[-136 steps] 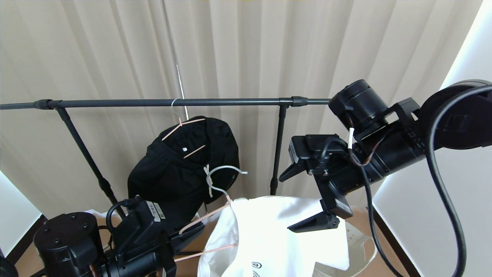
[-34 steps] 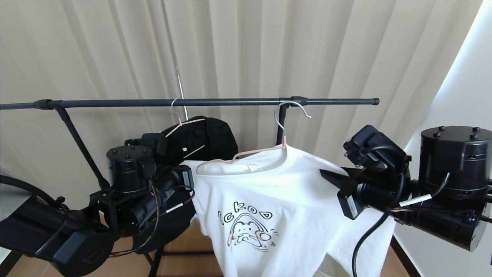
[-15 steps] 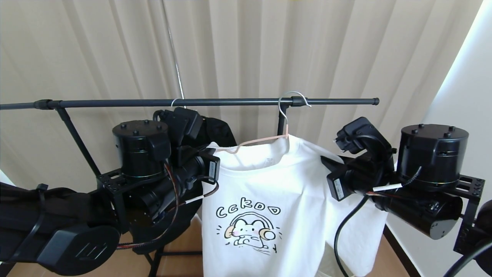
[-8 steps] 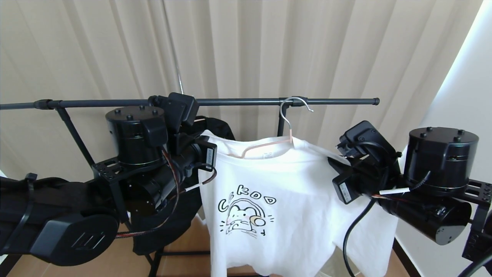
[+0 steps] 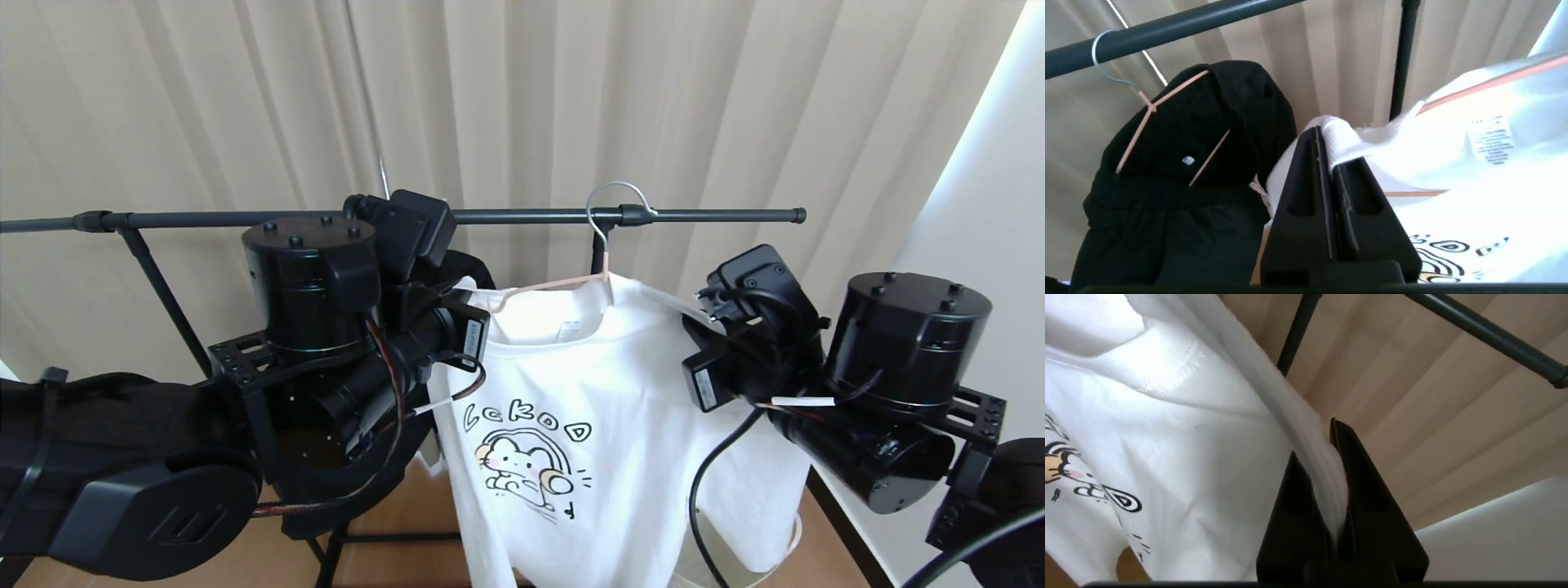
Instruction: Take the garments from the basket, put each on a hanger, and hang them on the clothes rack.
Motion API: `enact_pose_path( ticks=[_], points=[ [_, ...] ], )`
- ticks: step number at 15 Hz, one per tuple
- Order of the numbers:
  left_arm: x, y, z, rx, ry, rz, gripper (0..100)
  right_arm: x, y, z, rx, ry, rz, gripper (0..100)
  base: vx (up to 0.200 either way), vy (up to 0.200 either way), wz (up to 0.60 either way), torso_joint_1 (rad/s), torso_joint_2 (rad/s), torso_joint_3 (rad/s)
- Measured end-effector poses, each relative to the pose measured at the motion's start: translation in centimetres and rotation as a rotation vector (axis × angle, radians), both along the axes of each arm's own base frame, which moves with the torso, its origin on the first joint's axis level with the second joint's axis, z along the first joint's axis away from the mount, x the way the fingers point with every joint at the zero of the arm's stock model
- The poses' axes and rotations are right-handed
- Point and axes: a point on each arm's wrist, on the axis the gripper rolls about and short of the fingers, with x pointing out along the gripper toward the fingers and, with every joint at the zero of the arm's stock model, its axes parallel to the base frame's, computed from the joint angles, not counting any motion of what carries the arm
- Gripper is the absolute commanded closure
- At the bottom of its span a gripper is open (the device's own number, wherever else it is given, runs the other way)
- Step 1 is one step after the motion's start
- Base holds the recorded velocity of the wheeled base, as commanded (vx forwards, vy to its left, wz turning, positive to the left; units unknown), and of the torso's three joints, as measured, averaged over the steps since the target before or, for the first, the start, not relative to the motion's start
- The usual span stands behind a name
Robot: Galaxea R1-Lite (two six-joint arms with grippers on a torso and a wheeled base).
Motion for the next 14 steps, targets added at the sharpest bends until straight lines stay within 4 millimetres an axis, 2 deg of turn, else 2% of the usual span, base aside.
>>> enact_pose_path(
  ticks=[8, 14],
  points=[
    [-1.7, -1.3, 1.6, -0.028, -0.010, -0.065, 100, 2.4, 2.2, -3.6, -0.008, -0.009, -0.062, 100, 0.000, 0.000, 0.00, 0.000, 0.00, 0.000],
    [-2.7, -2.1, 2.9, -0.079, -0.033, -0.104, 100, 2.7, 3.2, -4.6, 0.008, -0.027, -0.045, 100, 0.000, 0.000, 0.00, 0.000, 0.00, 0.000]
  ],
)
